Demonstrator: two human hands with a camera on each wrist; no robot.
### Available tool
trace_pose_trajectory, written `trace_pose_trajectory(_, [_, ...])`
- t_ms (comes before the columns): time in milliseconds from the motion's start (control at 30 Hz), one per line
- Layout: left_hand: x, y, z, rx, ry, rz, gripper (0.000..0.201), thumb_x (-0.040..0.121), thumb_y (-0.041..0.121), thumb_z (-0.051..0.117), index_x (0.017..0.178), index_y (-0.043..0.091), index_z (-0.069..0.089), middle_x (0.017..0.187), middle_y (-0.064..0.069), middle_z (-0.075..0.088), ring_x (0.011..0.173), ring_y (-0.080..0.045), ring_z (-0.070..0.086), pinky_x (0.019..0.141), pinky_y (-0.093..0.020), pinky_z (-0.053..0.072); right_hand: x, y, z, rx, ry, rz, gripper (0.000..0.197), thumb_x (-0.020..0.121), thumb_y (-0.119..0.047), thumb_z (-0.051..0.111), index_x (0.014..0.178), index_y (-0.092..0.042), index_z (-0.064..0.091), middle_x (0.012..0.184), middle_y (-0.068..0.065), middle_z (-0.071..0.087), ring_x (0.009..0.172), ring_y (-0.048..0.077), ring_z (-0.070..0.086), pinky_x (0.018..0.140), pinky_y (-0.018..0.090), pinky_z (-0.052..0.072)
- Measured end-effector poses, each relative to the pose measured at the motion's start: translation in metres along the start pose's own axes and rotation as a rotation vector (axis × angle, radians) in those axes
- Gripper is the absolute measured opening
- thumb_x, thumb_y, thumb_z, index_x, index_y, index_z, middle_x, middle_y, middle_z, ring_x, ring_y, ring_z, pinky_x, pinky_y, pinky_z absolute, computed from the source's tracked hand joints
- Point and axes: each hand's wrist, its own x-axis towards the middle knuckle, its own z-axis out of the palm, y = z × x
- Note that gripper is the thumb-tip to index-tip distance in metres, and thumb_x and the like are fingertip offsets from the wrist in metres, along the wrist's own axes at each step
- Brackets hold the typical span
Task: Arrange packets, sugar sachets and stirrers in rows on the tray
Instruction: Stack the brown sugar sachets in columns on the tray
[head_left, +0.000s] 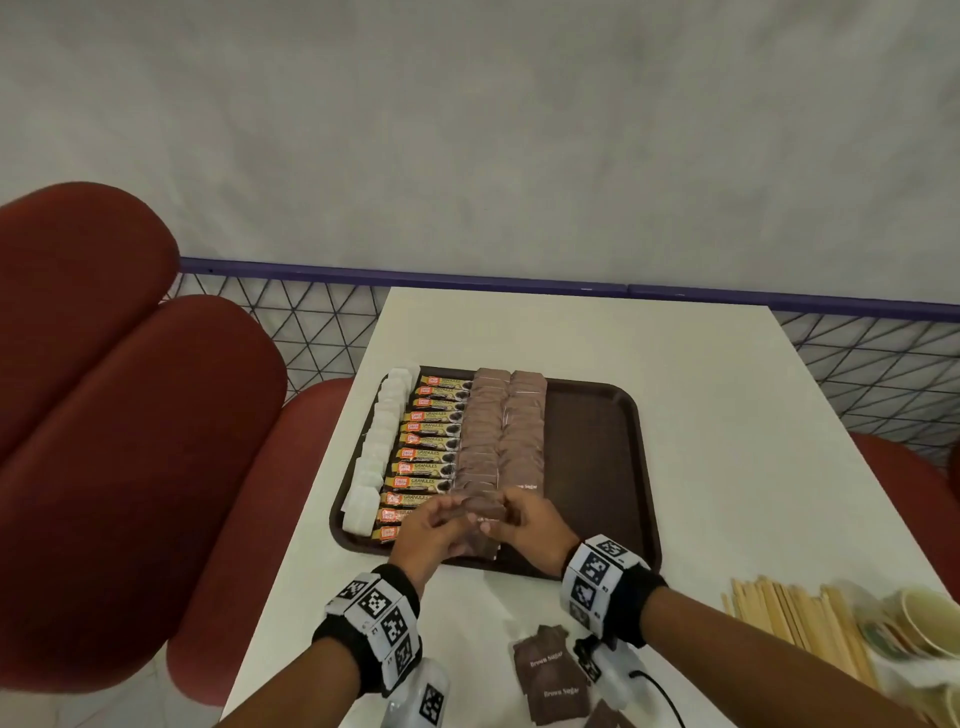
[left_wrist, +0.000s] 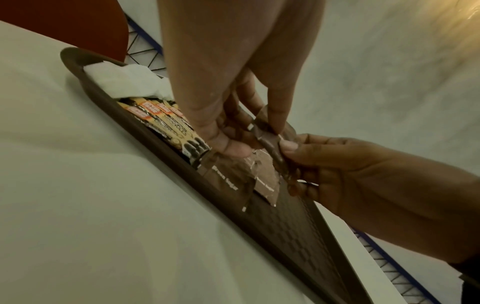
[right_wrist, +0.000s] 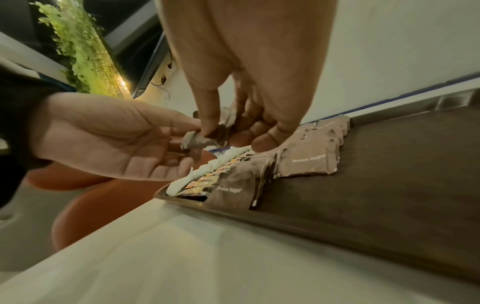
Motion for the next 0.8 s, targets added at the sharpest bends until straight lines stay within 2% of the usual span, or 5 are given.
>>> trace_pose_trajectory(167, [0.001,-0.003,-0.001,0.075,0.026,-0.041,0.016,0.082,-0.001,0.064,0.090,0.012,0.060,0.089,-0.009,0.066,0.076,-0.019,0.062,0.067,-0.027,0.050,-0.001,0.015,-0.017,-0.274,0.127,0.142,0.032,0.081,-0.017,0.067,0.064,-0.029,0.043,0.085,0.006,0.058,0.077,0.017,0.050,0.072,0.027,0.040])
trace_pose_trajectory(333, [0.001,-0.004,-0.011,0.034,0.037,-0.068,0.015,0.081,-0.002,0.065,0.090,0.008,0.060,0.081,-0.006,0.066,0.069,-0.016,0.060,0.064,-0.025,0.052,0.007,0.033,-0.045,-0.343,0.248,0.276,0.002,0.082,-0.021,0.067,0.083,-0.020,0.066,0.097,0.009,0.067,0.102,0.027,0.053,0.091,0.033,0.043])
trace_pose_trajectory(400, [0.001,-0.006,-0.015,0.047,0.017,-0.084,0.015,0.080,-0.002,0.066,0.091,0.009,0.061,0.083,-0.007,0.067,0.072,-0.016,0.061,0.065,-0.026,0.051,0.014,0.035,-0.048,-0.321,0.251,0.300,0.010,0.083,-0.018,0.065,0.077,-0.026,0.061,0.097,0.010,0.067,0.101,0.028,0.057,0.089,0.033,0.046])
trace_pose_trajectory(533, [0.000,-0.011,-0.018,0.106,-0.037,-0.087,0.015,0.081,-0.003,0.064,0.092,0.008,0.063,0.083,-0.007,0.069,0.072,-0.015,0.062,0.063,-0.023,0.052,0.030,0.035,-0.043,-0.410,0.219,0.333,0.016,0.083,-0.021,0.064,0.097,-0.014,0.062,0.105,0.011,0.064,0.101,0.028,0.058,0.089,0.034,0.047])
trace_pose_trajectory(800, [-0.004,-0.026,-0.016,0.331,-0.177,-0.061,0.018,0.086,-0.004,0.057,0.087,0.013,0.062,0.079,-0.001,0.068,0.068,-0.011,0.059,0.061,-0.019,0.049,0.042,0.035,-0.035,-0.741,0.243,0.348,0.035,0.085,-0.029,0.061,0.114,-0.014,0.049,0.119,0.012,0.054,0.112,0.029,0.049,0.095,0.036,0.043])
